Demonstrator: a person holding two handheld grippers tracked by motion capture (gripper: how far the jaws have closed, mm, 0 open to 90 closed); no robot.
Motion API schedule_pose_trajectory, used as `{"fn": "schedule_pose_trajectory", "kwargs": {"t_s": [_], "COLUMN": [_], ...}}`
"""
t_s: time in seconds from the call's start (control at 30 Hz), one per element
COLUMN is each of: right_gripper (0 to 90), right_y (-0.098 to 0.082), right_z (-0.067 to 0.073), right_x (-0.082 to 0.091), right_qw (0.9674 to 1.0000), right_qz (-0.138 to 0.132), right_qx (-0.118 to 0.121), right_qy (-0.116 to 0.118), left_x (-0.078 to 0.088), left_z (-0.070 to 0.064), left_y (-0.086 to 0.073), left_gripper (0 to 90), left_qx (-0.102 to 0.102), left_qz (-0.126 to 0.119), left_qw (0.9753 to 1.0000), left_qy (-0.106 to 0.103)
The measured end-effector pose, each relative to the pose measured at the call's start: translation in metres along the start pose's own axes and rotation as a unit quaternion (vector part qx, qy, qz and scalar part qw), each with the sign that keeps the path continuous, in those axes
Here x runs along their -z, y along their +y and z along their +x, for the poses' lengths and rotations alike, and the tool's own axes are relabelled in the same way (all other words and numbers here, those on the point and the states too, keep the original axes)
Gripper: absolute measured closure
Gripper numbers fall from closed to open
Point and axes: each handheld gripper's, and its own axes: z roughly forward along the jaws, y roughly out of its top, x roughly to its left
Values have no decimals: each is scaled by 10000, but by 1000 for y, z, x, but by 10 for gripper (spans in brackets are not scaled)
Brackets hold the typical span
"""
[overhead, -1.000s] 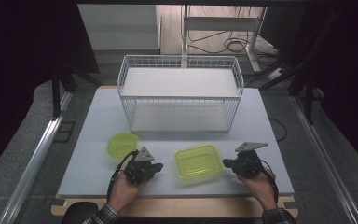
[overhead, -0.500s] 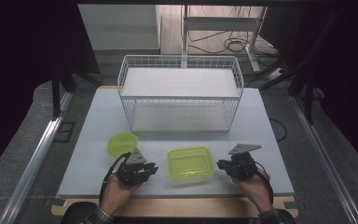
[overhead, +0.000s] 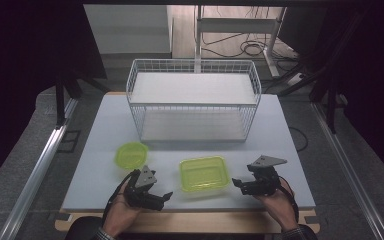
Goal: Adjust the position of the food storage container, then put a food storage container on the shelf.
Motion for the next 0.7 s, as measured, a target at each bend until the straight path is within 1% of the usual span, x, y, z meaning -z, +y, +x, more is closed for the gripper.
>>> {"fn": "schedule_pose_trajectory", "kwargs": {"t_s": [0.07,0.13,0.27,0.37,0.43,0.5,0.53,0.57,0.63,0.7], "right_gripper": [133,112,50,40,39,42,42,41,22,17], "right_y": [0,-1,-1,0,1,3,4,5,8,11], "right_z": [-2,-3,-5,-6,-6,-6,-6,-5,-5,-4], "right_x": [1,1,0,0,1,1,0,0,-2,-4], "right_qw": [9999,9998,9994,9991,9987,9983,9983,9980,9974,9962], "right_qz": [-67,-122,-188,-271,-304,-286,-287,-285,-275,-254], "right_qx": [-84,-176,-263,-303,-368,-434,-413,-441,-507,-648], "right_qy": [6,-1,87,149,189,271,305,340,423,527], "left_x": [0,0,1,2,2,2,2,1,1,1], "left_z": [1,2,5,7,8,9,8,9,9,9], "left_y": [-1,-3,-5,-6,-6,-6,-6,-6,-6,-6], "left_gripper": [50,38,30,29,29,30,30,30,30,30], "left_qx": [-25,-24,-30,-18,5,-39,-36,-75,-94,-123], "left_qz": [-10,-74,-208,-297,-303,-269,-255,-242,-213,-202], "left_qw": [10000,10000,9998,9995,9995,9996,9996,9996,9996,9996], "left_qy": [26,27,36,69,90,105,115,130,147,154]}}
